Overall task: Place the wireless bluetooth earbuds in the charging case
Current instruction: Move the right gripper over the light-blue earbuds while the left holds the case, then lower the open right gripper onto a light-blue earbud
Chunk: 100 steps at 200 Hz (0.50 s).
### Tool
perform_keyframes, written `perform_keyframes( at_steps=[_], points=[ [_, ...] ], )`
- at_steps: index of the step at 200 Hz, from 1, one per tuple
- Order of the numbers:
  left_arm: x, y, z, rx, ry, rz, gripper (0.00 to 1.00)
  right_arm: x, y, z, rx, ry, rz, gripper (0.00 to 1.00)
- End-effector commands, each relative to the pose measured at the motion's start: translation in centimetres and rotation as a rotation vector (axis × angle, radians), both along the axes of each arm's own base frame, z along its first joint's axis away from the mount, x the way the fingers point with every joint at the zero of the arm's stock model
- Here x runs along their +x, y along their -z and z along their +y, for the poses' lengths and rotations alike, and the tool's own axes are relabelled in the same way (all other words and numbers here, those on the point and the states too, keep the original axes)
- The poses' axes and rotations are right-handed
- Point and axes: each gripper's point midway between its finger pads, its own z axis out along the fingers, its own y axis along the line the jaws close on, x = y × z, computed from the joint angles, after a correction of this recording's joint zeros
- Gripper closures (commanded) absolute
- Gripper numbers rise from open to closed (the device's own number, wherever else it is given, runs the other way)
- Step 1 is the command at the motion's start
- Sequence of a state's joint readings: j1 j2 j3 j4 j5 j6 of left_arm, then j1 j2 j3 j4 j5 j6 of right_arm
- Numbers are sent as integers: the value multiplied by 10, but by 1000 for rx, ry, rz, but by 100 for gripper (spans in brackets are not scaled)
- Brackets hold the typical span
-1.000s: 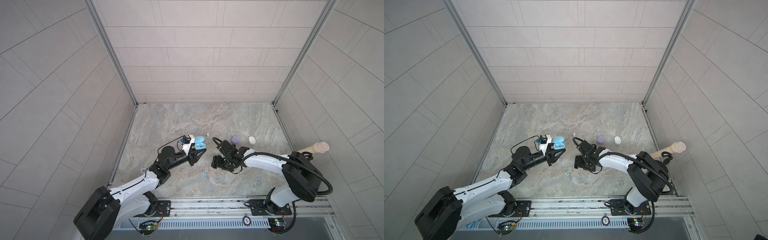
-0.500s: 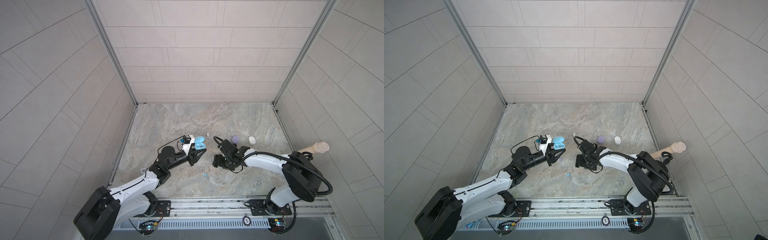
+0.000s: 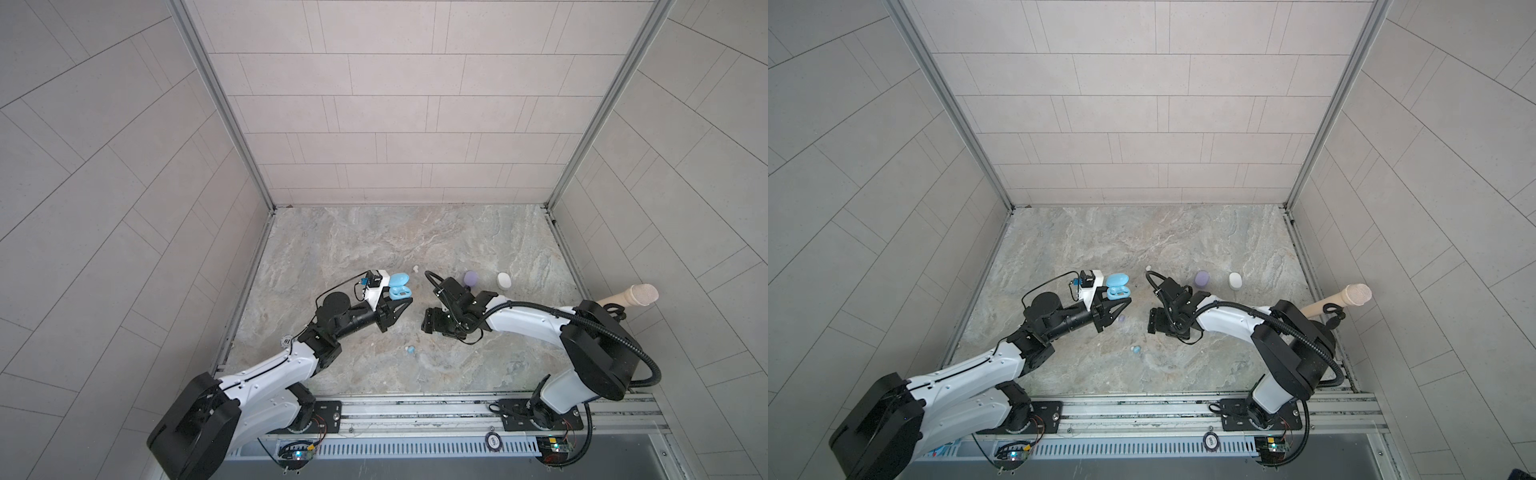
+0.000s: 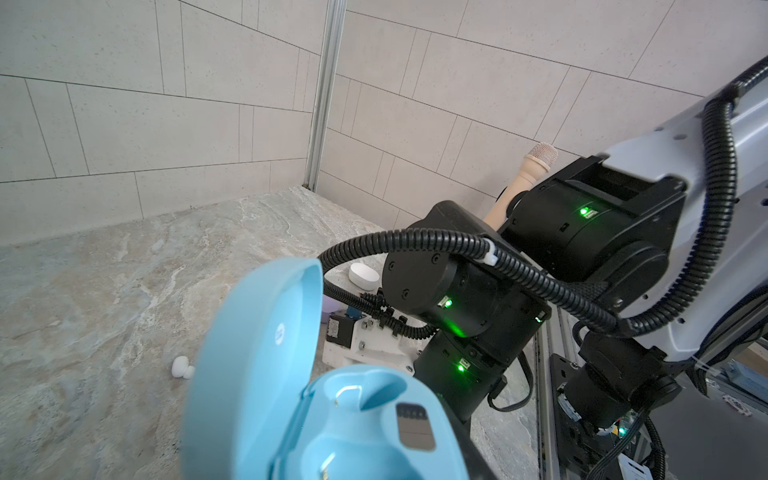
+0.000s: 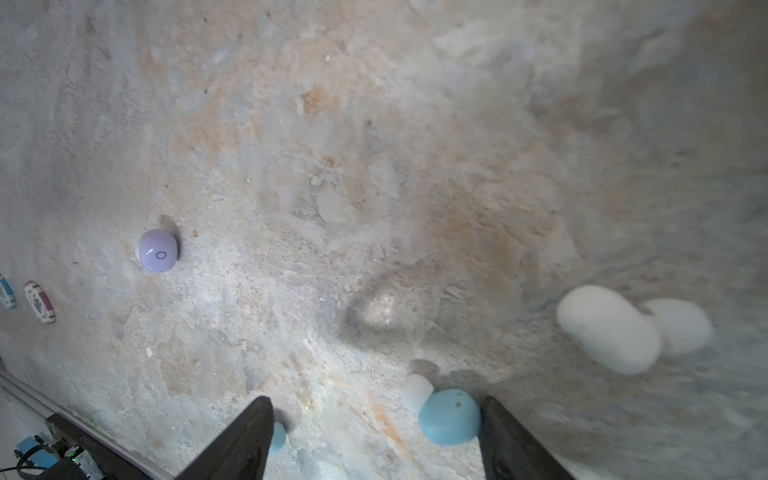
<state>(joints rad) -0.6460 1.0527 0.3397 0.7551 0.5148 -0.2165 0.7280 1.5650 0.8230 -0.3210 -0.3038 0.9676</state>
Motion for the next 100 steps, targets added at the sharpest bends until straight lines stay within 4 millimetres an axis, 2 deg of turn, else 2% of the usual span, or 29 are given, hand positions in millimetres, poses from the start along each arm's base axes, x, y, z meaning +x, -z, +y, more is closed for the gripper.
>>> perform_keyframes(
  at_steps=[1, 51, 69, 100],
  points=[
    [0, -13, 3, -22, -4, -45, 100, 1, -9, 13, 40, -8, 4, 20],
    [0, -13, 4, -19, -8, -49, 100, 6, -36, 49, 163, -39, -44, 20],
    [0, -14, 4, -19, -10, -51, 100, 3, -35, 50, 156, -49, -28, 20],
    [-1, -15, 6, -15, -18, -54, 100, -2, -34, 35, 95, -52, -31, 20]
  ],
)
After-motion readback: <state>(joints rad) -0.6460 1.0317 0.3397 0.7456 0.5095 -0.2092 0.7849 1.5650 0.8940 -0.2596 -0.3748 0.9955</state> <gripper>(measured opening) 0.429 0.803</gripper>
